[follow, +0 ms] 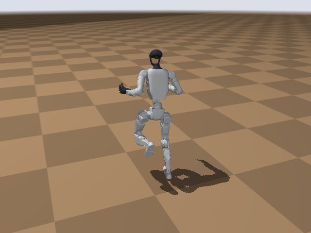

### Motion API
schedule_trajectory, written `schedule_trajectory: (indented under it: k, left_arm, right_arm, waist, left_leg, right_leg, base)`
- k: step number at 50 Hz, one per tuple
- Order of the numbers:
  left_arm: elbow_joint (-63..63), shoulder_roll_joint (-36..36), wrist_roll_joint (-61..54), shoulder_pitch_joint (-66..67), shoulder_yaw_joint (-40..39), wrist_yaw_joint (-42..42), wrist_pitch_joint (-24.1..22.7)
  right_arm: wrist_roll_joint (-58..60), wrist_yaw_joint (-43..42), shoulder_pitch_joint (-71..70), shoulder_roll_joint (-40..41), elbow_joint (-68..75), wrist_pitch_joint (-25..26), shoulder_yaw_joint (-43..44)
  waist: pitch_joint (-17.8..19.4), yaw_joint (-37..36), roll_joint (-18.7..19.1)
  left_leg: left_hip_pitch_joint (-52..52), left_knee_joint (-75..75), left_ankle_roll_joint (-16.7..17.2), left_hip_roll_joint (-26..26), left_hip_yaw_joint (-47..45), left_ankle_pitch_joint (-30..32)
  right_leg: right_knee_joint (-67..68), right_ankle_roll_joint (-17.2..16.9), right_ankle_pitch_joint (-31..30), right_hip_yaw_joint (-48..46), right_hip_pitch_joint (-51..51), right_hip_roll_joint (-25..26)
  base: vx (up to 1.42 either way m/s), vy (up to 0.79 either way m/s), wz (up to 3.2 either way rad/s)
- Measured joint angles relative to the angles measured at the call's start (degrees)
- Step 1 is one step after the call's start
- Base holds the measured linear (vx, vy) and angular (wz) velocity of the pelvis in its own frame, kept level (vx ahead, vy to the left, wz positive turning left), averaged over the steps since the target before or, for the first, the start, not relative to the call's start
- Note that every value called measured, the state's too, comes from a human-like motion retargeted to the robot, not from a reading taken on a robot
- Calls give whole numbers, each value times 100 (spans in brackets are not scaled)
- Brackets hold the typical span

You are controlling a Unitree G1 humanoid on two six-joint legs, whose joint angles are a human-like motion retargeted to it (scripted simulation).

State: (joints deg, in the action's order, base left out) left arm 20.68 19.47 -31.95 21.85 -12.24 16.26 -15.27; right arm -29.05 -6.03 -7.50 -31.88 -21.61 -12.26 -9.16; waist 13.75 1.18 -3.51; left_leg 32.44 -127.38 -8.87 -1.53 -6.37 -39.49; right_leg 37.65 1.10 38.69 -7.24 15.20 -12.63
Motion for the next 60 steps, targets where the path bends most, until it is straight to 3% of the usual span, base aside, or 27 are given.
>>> schedule_trajectory:
  k: [2,4,7,10,13,15,16,18,20,22,25,27,30,32,34,36,37,40,43,45,47,50,53,55,57,58,60]
  left_arm:
    - [-19,213,-502,995,-219,-322,45]
    - [77,628,-748,1611,-417,-661,189]
    - [320,1071,-912,2096,-503,-1195,428]
    - [614,1352,-783,2275,-151,-1434,475]
    - [901,1664,-521,2108,291,-1243,402]
    - [996,1799,68,1863,545,-1153,297]
    - [957,1783,404,1632,682,-1131,270]
    - [764,1634,830,971,1014,-1005,262]
    - [370,1454,512,-287,1521,-468,242]
    - [87,1400,662,-1844,1996,-125,202]
    - [74,1177,856,-4390,2379,157,137]
    - [305,902,898,-5578,2309,297,-9]
    - [660,773,1320,-6549,2126,260,-182]
    - [877,796,989,-6620,2044,125,-262]
    - [1053,821,371,-6553,2021,48,-359]
    - [1183,859,-135,-6577,2125,155,-531]
    - [1232,867,-279,-6579,2214,213,-603]
    - [1349,765,-533,-6256,2442,240,-660]
    - [1319,732,-942,-5553,2215,-138,-689]
    - [955,627,-240,-4505,1933,-46,-573]
    - [368,461,686,-3119,1636,201,-394]
    - [-48,314,1002,-1115,1250,96,-312]
    - [529,892,169,229,1209,-167,-347]
    - [1010,1431,-651,749,1193,-468,-273]
    - [1451,1817,-1026,1080,989,-477,-202]
    - [1579,1873,-844,1132,860,49,-251]
    - [2019,1911,-922,1238,652,-817,-163]
  right_arm:
    - [37,-101,-1197,310,-172,-10,149]
    - [361,-309,-2040,385,-369,-40,241]
    - [828,-515,-2592,345,-718,-68,146]
    - [1231,-415,-2638,409,-1071,-96,-32]
    - [1739,-532,-2501,543,-1525,-217,-217]
    - [1640,-503,-2156,652,-1794,-384,-282]
    - [1525,-407,-1918,707,-1815,-415,-320]
    - [1398,-188,-1391,804,-1656,-392,-423]
    - [1724,-184,-852,846,-1085,-217,-570]
    - [2287,-389,137,830,-475,-167,-546]
    - [2042,-678,1845,597,-310,-419,8]
    - [1383,-500,2788,132,-655,-610,557]
    - [620,162,3723,-616,-980,-652,1175]
    - [371,562,4255,-926,-1085,-538,1458]
    - [261,896,4684,-1121,-1175,-357,1703]
    - [274,1124,4887,-1220,-1250,-130,1934]
    - [299,1179,4940,-1245,-1293,-51,2018]
    - [314,1174,5063,-1298,-1500,-54,2077]
    - [374,735,4407,-1236,-1317,-188,1775]
    - [743,514,3567,-1330,-730,-234,1191]
    - [1286,439,2100,-1410,0,-176,344]
    - [1862,290,-200,-1041,238,-258,-665]
    - [1730,17,-1317,-288,-436,-244,-802]
    - [1528,-116,-1598,34,-902,-202,-829]
    - [1204,-62,-1545,211,-1337,-169,-810]
    - [1104,-26,-1515,299,-1530,-146,-830]
    - [1017,282,-1363,446,-1882,-193,-877]
  waist:
    - [-202,-723,-224]
    - [-484,-1545,-399]
    - [-862,-2648,-643]
    - [-1117,-3173,-694]
    - [-1034,-2879,-119]
    - [-922,-2513,455]
    - [-893,-2324,597]
    - [-820,-1934,632]
    - [-789,-1547,-9]
    - [-643,-1128,-271]
    - [-498,-650,-91]
    - [-543,-102,161]
    - [-819,756,590]
    - [-1062,1252,824]
    - [-1230,1699,853]
    - [-1195,2053,555]
    - [-1162,2166,359]
    - [-1129,2081,-235]
    - [-459,1813,-51]
    - [-74,1467,195]
    - [336,1156,369]
    - [526,720,306]
    - [190,-251,170]
    - [-168,-987,56]
    - [-517,-1484,-89]
    - [-606,-1608,-151]
    - [-802,-1675,-192]
  left_leg:
    - [876,114,-131,33,-340,-19]
    - [1455,891,-317,255,-651,47]
    - [1467,3068,-416,658,-1151,298]
    - [551,6258,-58,752,-1525,784]
    - [-1148,9891,636,863,-1775,966]
    - [-2102,11509,1279,1135,-1643,1050]
    - [-2314,11755,1357,1254,-1540,1270]
    - [-2473,11735,1160,1329,-1367,1720]
    - [-1848,10651,20,852,-1141,1425]
    - [-1317,9237,-410,644,-871,614]
    - [-1252,8411,-285,612,-452,51]
    - [-1675,8808,-99,568,-116,204]
    - [-2309,9863,408,713,342,1091]
    - [-2787,10558,757,826,645,1941]
    - [-3270,10982,925,806,707,2572]
    - [-3767,10838,851,659,387,2624]
    - [-3989,10604,786,606,167,2512]
    - [-4299,9131,567,418,-275,2025]
    - [-3165,5485,228,842,370,796]
    - [-2746,3979,21,1031,526,296]
    - [-2486,2995,-43,1287,440,-83]
    - [-1876,2321,-142,1391,119,-389]
    - [-1034,2830,-149,1312,-271,-138]
    - [-613,3786,-156,1057,-446,49]
    - [-521,5289,-78,716,-630,343]
    - [-640,6183,-61,591,-816,518]
    - [-1179,8164,103,436,-1445,840]
  right_leg:
    - [-353,-103,-100,113,-373,-43]
    - [-1168,-202,-729,216,-922,-24]
    - [-2455,-456,-2531,421,-1814,-23]
    - [-3229,-754,-4272,431,-2704,62]
    - [-2525,-576,-4140,331,-3578,627]
    - [-714,-360,-3402,160,-3648,1040]
    - [637,-179,-2930,69,-3313,1012]
    - [3296,185,-2015,96,-2416,776]
    - [5796,-141,-1489,589,-897,259]
    - [7109,-286,-930,962,39,407]
    - [7663,-344,-598,882,1169,630]
    - [7051,-162,-530,545,1670,425]
    - [5012,341,-622,-47,2087,254]
    - [2789,154,-1230,-179,1835,477]
    - [75,-236,-1877,146,1190,645]
    - [-2291,-761,-2223,695,431,400]
    - [-3010,-1027,-2218,898,198,186]
    - [-3521,-1510,-1993,763,1,-620]
    - [-3243,-1285,-2879,-444,-351,-805]
    - [-1922,-912,-2489,-428,19,-683]
    - [-226,-550,-1582,-262,512,-561]
    - [759,-208,-951,-302,614,-670]
    - [268,-170,-1095,-728,160,-858]
    - [-523,-259,-1633,-1142,-350,-900]
    - [-1418,-384,-2549,-1503,-991,-877]
    - [-1797,-450,-3059,-1586,-1312,-847]
    - [-2276,-598,-3963,-1350,-1847,-672]
  base:
    - [129,-4,-89]
    - [134,2,-90]
    - [140,12,-110]
    - [146,28,-66]
    - [146,36,42]
    - [142,33,70]
    - [133,26,47]
    - [118,19,21]
    - [104,13,45]
    - [98,14,132]
    - [102,10,162]
    - [104,2,161]
    - [101,-9,125]
    - [109,-22,141]
    - [115,-31,183]
    - [116,-43,196]
    - [115,-51,165]
    - [101,-48,86]
    - [68,-34,89]
    - [62,-30,-15]
    - [60,-28,-38]
    - [57,-18,24]
    - [56,-5,96]
    - [57,4,151]
    - [59,14,218]
    - [60,19,268]
    - [60,20,309]
